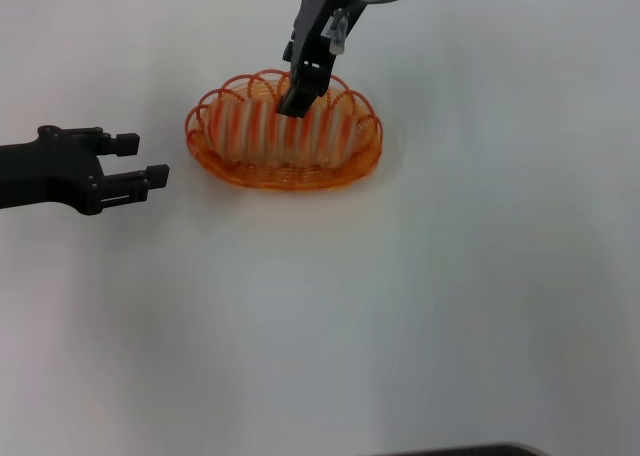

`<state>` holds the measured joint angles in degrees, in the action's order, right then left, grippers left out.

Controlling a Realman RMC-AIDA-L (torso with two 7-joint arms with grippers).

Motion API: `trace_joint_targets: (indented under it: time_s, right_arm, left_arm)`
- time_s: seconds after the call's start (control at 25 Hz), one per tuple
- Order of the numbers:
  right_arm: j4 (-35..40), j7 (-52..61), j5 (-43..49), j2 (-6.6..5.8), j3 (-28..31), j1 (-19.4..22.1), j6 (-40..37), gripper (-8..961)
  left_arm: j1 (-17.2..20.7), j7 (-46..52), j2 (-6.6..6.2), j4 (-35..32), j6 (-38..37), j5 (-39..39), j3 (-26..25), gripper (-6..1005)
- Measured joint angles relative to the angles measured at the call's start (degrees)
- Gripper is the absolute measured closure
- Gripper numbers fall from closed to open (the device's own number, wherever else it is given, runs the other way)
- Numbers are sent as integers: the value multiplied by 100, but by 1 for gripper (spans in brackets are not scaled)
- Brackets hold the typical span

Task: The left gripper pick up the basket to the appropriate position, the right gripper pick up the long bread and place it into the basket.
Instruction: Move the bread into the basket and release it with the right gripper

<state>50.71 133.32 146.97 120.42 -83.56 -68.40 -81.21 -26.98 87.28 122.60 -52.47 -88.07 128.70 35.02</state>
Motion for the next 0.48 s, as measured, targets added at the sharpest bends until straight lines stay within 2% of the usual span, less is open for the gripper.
trace_joint_targets:
  time_s: [0.28, 0.48]
  right_arm:
    - [118, 76, -313, -56, 353, 329, 287, 318]
    - [275, -379, -950, -93, 1425, 937, 239, 323]
  left_arm:
    - [-1, -8, -16, -4, -18, -4, 6, 404]
    - [-17, -22, -37, 0, -40, -2, 5, 405]
